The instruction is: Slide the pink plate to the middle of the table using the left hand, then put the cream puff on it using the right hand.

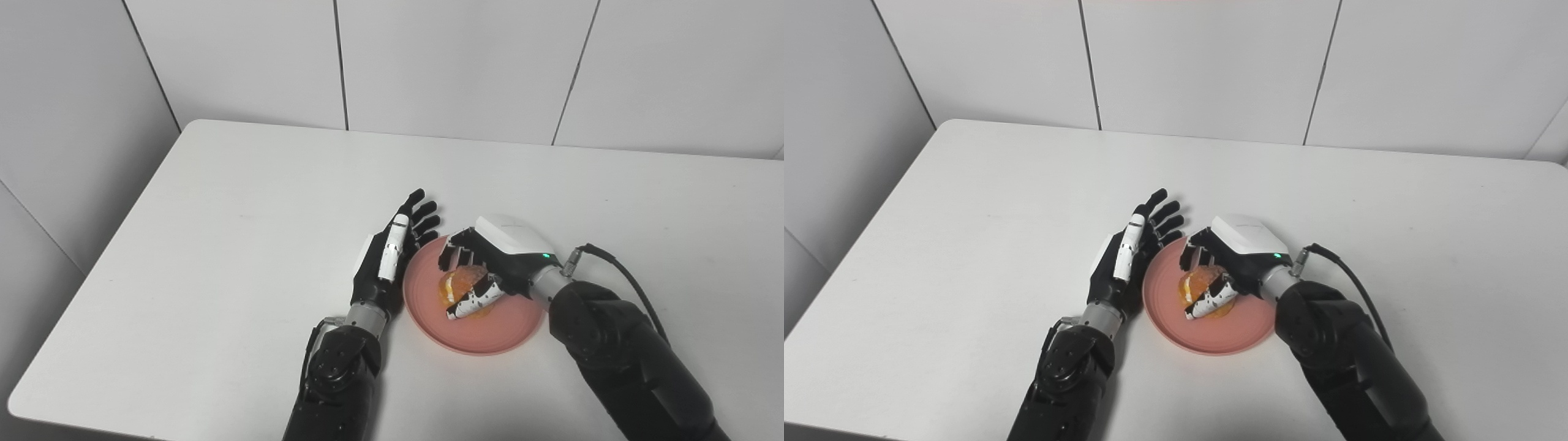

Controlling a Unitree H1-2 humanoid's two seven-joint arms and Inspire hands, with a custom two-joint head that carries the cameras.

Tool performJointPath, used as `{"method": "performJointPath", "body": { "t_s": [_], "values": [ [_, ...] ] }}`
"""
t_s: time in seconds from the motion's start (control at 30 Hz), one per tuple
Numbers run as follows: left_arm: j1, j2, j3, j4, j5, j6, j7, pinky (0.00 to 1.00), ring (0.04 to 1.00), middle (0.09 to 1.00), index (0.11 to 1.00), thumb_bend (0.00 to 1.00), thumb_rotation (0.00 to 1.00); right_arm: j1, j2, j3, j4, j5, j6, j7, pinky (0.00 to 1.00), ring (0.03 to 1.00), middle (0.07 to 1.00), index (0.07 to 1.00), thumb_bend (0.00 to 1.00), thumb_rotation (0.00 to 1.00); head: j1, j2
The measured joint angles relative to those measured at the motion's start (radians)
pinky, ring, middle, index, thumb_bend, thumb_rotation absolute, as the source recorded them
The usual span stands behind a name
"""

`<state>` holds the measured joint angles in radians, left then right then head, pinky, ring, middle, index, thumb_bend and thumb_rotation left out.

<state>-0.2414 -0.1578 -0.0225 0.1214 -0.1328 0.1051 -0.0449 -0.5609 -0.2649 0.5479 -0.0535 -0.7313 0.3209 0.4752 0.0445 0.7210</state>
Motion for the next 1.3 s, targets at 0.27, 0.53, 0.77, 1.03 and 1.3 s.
{"method": "performJointPath", "body": {
  "t_s": [0.27, 0.53, 0.77, 1.03, 1.3],
  "values": [
    [0.000, 0.001, 0.001, -0.006, -0.002, 0.011, 0.000, 0.87, 0.872, 0.890, 0.900, 0.40, 1.00, 0.006, -0.019, 0.019, -0.059, -0.076, 0.000, 0.052, 0.42, 0.578, 0.693, 0.691, 0.74, 0.28, -0.009, 0.003],
    [0.000, 0.002, 0.003, -0.009, -0.005, 0.020, -0.001, 0.87, 0.870, 0.886, 0.901, 0.40, 1.00, 0.005, -0.034, 0.017, -0.125, -0.137, 0.000, 0.145, 0.53, 0.756, 0.864, 0.876, 0.87, 0.42, -0.014, 0.003],
    [0.000, 0.002, 0.003, -0.010, -0.012, 0.021, -0.002, 0.87, 0.872, 0.892, 0.909, 0.40, 1.00, -0.001, -0.034, 0.009, -0.146, -0.156, 0.002, 0.240, 0.59, 0.826, 0.942, 0.947, 0.91, 0.45, -0.012, 0.009],
    [0.000, 0.003, 0.005, -0.013, -0.016, 0.027, -0.002, 0.87, 0.874, 0.893, 0.909, 0.40, 1.00, -0.001, -0.034, -0.039, -0.163, -0.152, 0.002, 0.272, 0.75, 0.908, 0.988, 0.999, 0.95, 0.51, -0.018, 0.008],
    [0.000, 0.006, 0.005, -0.012, -0.017, 0.027, -0.005, 0.88, 0.876, 0.890, 0.903, 0.40, 1.00, -0.001, -0.033, -0.094, -0.182, -0.104, 0.001, 0.280, 0.74, 0.913, 0.989, 1.000, 0.96, 0.55, -0.023, 0.003]
  ]
}}
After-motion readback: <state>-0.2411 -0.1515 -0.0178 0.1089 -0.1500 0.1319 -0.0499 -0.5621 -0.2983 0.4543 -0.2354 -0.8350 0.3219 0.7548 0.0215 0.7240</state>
